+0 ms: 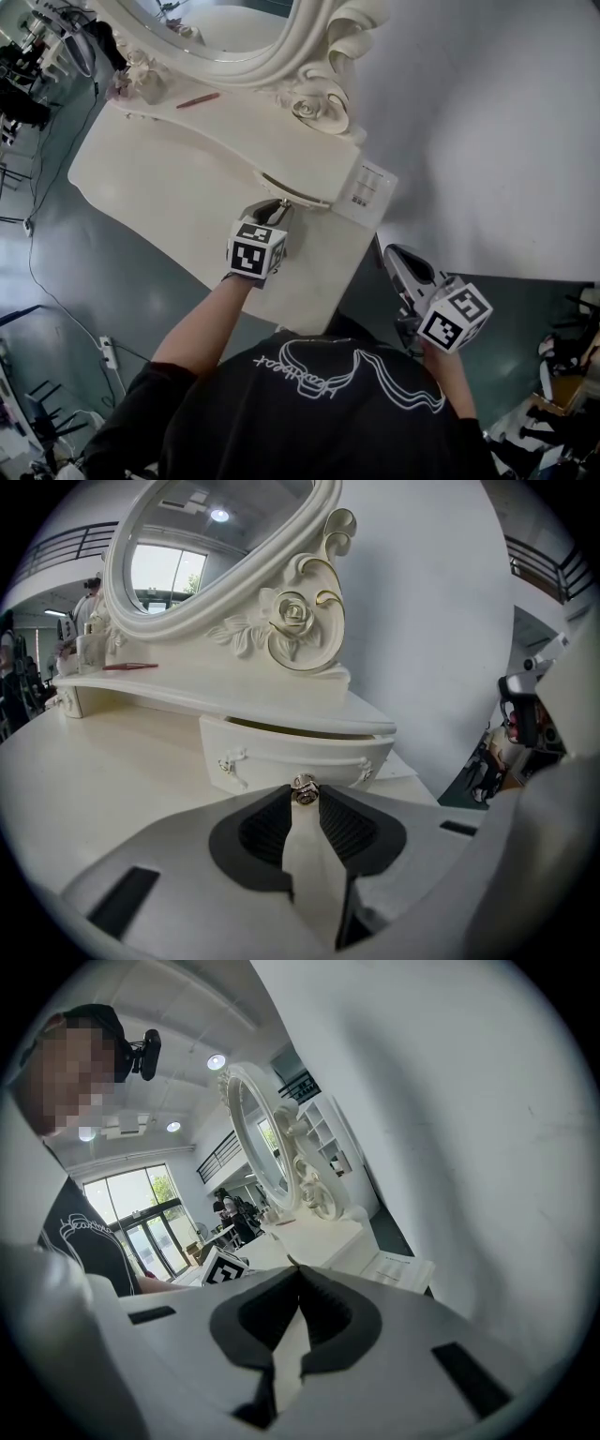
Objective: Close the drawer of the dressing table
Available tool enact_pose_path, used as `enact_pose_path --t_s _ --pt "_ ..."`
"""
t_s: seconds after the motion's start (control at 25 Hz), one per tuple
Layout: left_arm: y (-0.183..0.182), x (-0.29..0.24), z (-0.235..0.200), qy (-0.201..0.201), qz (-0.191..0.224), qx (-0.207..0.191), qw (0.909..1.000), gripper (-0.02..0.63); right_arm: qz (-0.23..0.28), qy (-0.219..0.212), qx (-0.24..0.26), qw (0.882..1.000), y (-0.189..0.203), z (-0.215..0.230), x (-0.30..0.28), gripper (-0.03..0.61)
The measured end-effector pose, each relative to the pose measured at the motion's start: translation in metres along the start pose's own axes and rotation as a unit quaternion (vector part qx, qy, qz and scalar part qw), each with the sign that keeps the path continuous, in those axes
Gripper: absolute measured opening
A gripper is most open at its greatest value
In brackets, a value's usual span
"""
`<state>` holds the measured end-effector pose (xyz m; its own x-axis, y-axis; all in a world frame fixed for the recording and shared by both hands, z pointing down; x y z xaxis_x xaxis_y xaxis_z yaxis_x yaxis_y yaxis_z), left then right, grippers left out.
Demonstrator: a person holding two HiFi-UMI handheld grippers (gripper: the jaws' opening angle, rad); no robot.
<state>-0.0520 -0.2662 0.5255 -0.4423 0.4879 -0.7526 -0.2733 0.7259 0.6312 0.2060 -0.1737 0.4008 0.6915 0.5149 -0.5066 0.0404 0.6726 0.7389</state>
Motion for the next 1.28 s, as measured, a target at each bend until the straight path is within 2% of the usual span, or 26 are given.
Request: enact_pose_path --t_s 1.28 --pt "-0.024 -0.023 -0.003 -0.011 0.001 0.017 0.9998 0.095 0.006 -0.002 -0.010 1.000 0.004 0.010 0.006 0.005"
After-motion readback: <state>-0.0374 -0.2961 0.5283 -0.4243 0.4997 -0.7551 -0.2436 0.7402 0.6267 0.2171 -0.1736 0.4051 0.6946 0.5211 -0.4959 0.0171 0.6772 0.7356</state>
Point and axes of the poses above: the fingertips, and each gripper's own axes: x backward along the fingers, z to its right, y out of its underside, the point moved 7 cm from there along x, backward along the fingers, and after that the axes turned 11 degrees about -z, right-handed, at the moved point
